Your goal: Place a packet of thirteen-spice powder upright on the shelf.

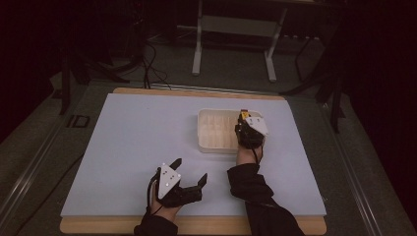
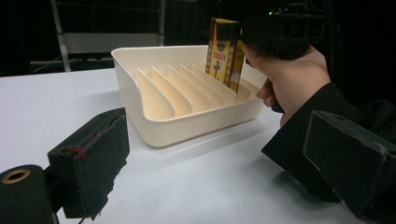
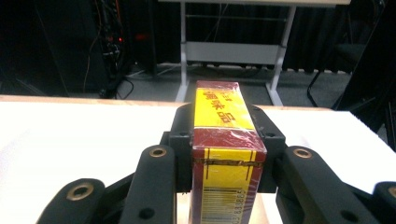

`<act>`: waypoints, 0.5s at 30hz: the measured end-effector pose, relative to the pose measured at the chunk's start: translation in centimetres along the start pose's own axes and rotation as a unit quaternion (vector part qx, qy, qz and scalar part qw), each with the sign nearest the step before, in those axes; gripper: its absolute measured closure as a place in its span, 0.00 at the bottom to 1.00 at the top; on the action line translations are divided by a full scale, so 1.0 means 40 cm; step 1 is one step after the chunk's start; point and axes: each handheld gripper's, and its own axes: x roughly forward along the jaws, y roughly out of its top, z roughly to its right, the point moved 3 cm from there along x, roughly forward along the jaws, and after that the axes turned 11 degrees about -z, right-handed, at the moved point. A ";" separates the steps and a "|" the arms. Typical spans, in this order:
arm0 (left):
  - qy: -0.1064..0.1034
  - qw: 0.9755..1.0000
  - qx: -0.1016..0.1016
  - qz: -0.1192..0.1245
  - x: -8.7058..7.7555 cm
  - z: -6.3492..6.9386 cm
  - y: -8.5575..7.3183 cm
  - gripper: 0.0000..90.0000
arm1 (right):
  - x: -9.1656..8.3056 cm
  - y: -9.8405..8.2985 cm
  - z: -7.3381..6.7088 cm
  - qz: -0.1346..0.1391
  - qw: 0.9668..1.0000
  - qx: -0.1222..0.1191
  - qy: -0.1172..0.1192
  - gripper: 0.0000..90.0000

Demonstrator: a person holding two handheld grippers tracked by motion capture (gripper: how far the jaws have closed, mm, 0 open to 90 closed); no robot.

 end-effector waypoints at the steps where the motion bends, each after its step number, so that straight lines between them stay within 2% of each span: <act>1: 0.000 1.000 -0.001 0.000 0.000 0.000 0.000 0.09 | 0.001 -0.003 0.000 0.000 1.000 0.002 -0.001 0.75; 15: -0.005 1.000 -0.004 -0.002 0.003 0.001 -0.001 0.09 | 0.011 -0.045 0.001 -0.011 1.000 0.005 0.000 0.75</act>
